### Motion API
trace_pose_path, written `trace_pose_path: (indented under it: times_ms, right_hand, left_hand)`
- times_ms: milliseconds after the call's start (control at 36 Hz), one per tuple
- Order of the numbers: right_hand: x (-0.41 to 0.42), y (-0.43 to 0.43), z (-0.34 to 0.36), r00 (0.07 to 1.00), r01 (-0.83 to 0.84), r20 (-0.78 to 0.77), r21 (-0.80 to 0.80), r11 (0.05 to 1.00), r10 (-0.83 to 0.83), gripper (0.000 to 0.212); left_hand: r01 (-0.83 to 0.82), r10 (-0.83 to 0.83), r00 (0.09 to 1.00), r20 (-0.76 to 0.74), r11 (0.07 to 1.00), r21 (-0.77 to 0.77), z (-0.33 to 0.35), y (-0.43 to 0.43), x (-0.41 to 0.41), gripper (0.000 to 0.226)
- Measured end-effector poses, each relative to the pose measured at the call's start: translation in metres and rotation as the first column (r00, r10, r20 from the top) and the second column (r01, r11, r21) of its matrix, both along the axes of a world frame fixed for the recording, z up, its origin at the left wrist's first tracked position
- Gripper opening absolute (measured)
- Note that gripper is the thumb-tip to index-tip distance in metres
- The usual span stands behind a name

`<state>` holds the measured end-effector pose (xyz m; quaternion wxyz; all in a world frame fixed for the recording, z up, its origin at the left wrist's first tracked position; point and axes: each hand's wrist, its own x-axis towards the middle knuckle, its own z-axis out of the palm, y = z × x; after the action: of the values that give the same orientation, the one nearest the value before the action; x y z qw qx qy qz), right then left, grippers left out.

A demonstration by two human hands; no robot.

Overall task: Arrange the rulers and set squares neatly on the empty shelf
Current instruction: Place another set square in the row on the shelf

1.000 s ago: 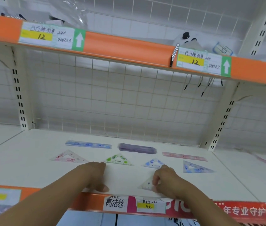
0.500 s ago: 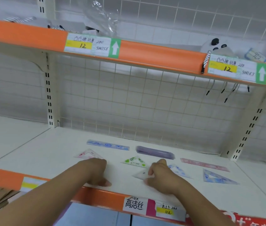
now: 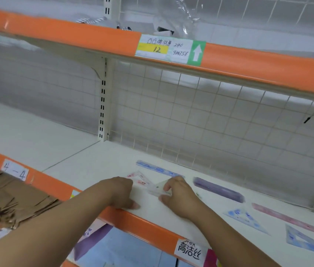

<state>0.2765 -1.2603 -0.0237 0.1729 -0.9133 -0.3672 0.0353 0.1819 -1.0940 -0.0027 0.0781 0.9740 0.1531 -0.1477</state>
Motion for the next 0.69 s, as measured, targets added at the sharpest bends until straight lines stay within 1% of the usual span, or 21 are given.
trace_pose_path:
  times_ms: [111,278,417,528,694]
  right_hand:
    - [0.0,0.035,-0.002,1.0,-0.013,0.015,0.012,1.0,0.013,0.033]
    - [0.011,0.093,0.001,0.997,0.039,0.07,0.05,0.998,-0.043,0.03]
    - [0.023,0.148,-0.002,0.995,0.087,0.039,0.116,0.989,-0.092,0.028]
    - [0.03,0.186,-0.012,0.994,0.087,0.051,0.095,0.992,-0.093,0.027]
    - [0.043,0.222,-0.026,0.989,0.109,0.093,0.042,0.993,-0.112,0.012]
  left_hand:
    - [-0.003,0.003,1.0,-0.01,1.0,0.012,0.001,0.024,-0.001,0.061]
    - [0.026,-0.024,0.999,-0.037,0.998,0.057,0.01,0.073,0.003,0.065]
    - [0.082,-0.079,0.996,-0.045,0.993,0.084,0.019,0.112,0.011,0.064]
    - [0.124,-0.118,0.991,-0.06,0.987,0.106,0.02,0.134,0.018,0.056]
    - [0.176,-0.168,0.982,-0.09,0.98,0.096,0.013,0.153,0.027,0.057]
